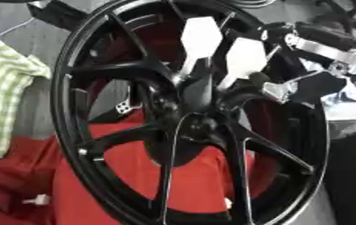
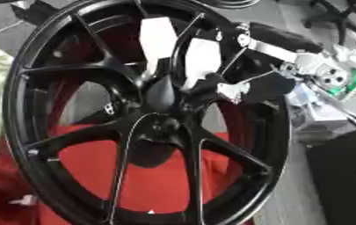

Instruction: Pull the pin out of the wheel hub.

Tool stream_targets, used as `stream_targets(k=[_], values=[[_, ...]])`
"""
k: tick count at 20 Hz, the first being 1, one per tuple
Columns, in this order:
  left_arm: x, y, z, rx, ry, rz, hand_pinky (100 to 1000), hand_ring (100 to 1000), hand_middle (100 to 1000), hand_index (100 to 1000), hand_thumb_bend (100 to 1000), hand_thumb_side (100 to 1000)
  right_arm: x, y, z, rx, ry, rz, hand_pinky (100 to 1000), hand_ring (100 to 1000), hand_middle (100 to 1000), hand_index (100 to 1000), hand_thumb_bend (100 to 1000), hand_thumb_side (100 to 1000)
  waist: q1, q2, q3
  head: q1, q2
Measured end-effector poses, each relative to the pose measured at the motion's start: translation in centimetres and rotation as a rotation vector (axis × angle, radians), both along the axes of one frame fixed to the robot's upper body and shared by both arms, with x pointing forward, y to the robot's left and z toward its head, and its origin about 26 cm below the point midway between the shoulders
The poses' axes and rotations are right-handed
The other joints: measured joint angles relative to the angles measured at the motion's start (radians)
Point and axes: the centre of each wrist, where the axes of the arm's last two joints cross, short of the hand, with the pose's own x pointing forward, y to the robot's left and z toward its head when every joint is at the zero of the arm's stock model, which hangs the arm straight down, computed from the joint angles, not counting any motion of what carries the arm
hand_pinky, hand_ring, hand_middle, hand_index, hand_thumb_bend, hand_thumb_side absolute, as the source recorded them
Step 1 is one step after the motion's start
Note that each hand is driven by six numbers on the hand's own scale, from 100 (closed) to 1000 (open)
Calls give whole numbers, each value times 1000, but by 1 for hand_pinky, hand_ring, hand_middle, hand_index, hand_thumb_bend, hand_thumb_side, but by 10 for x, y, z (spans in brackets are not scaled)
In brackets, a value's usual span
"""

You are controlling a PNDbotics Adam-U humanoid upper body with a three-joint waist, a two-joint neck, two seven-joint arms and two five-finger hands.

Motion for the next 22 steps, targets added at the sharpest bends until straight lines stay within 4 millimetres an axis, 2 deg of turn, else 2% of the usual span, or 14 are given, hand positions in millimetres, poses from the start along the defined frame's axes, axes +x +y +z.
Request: stream_targets(k=[1,3,7,22], values=[[0,0,0,0,0,0,547,625,549,717,100,755,0,1,0,21,3,0,909,865,678,759,100,484,0,0,1,0,0],[0,0,0,1,0,0,547,626,550,717,100,753,1,2,-1,68,15,-2,904,843,632,704,100,497,0,1,3,0,0],[0,0,0,2,1,1,549,627,550,718,100,752,1,3,-3,138,39,-10,897,818,592,657,100,519,0,3,5,0,-3],[0,-1,-1,-1,8,7,552,627,550,719,100,753,2,6,-3,230,83,12,858,720,522,515,100,382,-2,3,4,1,-3]])
